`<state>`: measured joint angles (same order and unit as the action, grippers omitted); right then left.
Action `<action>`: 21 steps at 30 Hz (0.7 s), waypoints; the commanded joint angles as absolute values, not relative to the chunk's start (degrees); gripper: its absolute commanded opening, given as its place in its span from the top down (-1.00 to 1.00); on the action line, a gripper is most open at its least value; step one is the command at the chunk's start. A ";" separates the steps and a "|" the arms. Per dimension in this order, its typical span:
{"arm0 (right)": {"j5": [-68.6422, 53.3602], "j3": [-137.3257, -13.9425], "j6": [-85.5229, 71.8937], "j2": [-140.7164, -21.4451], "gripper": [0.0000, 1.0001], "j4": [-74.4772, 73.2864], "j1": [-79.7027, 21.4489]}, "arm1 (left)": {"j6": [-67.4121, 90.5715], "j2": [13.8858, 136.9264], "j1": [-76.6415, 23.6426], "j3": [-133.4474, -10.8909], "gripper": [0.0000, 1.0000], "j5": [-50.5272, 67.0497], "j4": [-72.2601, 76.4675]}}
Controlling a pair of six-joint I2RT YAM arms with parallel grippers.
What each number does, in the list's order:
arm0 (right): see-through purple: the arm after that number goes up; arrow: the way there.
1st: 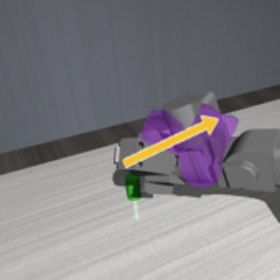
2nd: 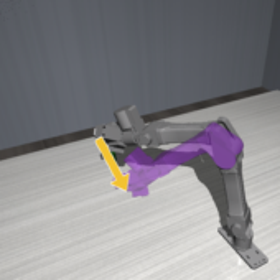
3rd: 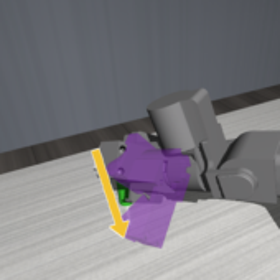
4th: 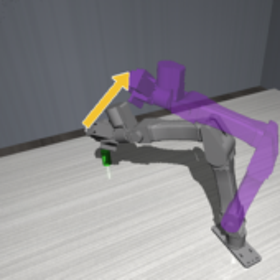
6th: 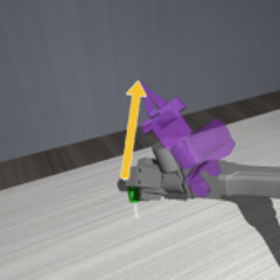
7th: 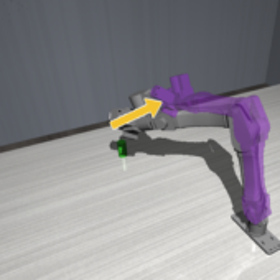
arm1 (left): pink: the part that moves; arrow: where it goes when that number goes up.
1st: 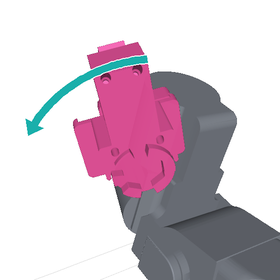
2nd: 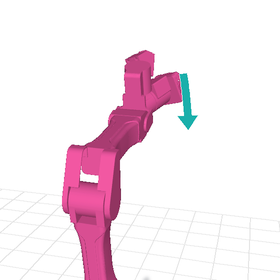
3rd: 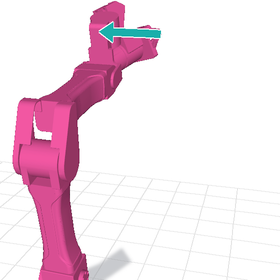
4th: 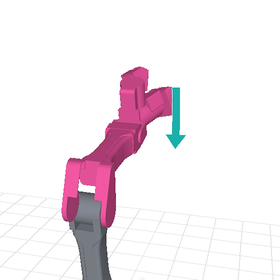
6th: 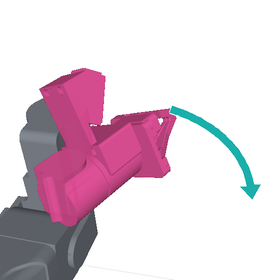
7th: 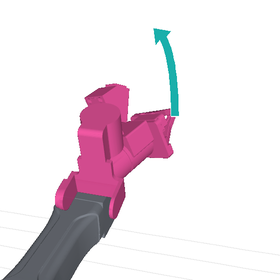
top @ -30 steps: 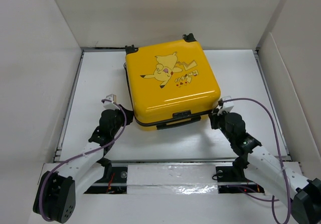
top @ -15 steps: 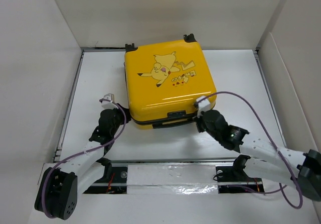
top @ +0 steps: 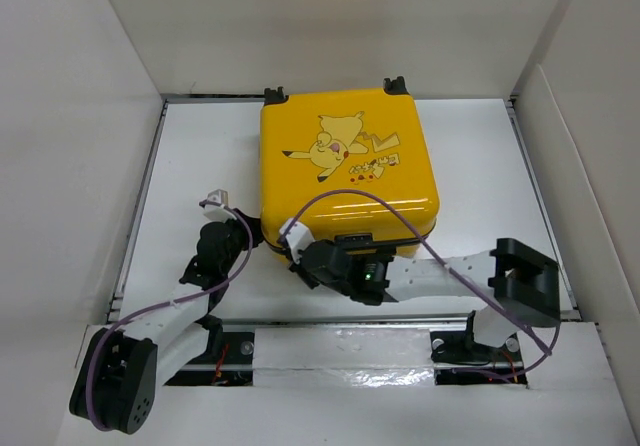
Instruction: Pack the luggage
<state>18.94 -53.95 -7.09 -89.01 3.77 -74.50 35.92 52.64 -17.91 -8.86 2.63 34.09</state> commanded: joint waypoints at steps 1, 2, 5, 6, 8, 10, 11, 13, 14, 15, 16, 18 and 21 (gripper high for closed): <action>5.91 -62.12 -7.83 -93.41 1.00 20.38 -79.89 | 39.99 51.68 -20.30 -8.09 1.00 12.13 42.10; 4.93 -63.79 -7.74 -96.04 1.00 23.26 -80.41 | 40.43 51.59 -20.30 -7.04 1.00 11.95 42.53; -1.82 -69.84 -8.35 -101.40 1.00 27.16 -80.42 | 41.31 51.94 -20.30 -5.63 1.00 11.43 43.86; -3.41 -70.92 -8.44 -102.47 1.00 27.94 -80.42 | 41.57 52.29 -20.30 -5.54 1.00 11.34 44.55; -6.40 -71.98 -8.26 -103.62 1.00 28.74 -81.12 | 42.01 52.82 -20.30 -5.80 1.00 11.34 45.26; -6.42 -69.45 -7.48 -102.23 1.00 29.97 -81.74 | 42.27 53.35 -20.30 -6.33 1.00 11.16 45.44; -6.76 -67.35 -7.47 -101.00 1.00 30.58 -81.74 | 42.54 53.44 -20.30 -6.85 1.00 11.16 45.35; -5.55 -57.87 -8.17 -94.33 1.00 32.60 -81.74 | 43.15 52.91 -20.30 -7.12 1.00 11.16 45.35; -5.28 -54.18 -8.70 -91.26 1.00 33.13 -81.74 | 43.76 52.65 -21.69 -7.47 1.00 10.64 45.61; -5.62 -50.49 -9.22 -87.92 1.00 33.31 -81.74 | 43.77 52.65 -26.76 -8.17 1.00 6.63 44.66; -5.97 -43.92 -10.62 -80.67 1.00 32.96 -80.87 | 43.86 52.82 -30.63 -8.87 1.00 3.02 44.04; -5.98 -39.04 -11.86 -73.08 1.00 27.29 -79.20 | 44.47 55.61 -43.60 -11.42 1.00 -8.97 43.86; -1.16 -36.12 -12.30 -60.76 1.00 12.73 -78.05 | 48.24 62.12 -50.70 -15.11 1.00 -17.64 45.34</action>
<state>6.74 -34.41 -9.56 -69.89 11.46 -75.46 41.74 58.11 -43.27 -8.80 -15.94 36.97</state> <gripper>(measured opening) 0.020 0.003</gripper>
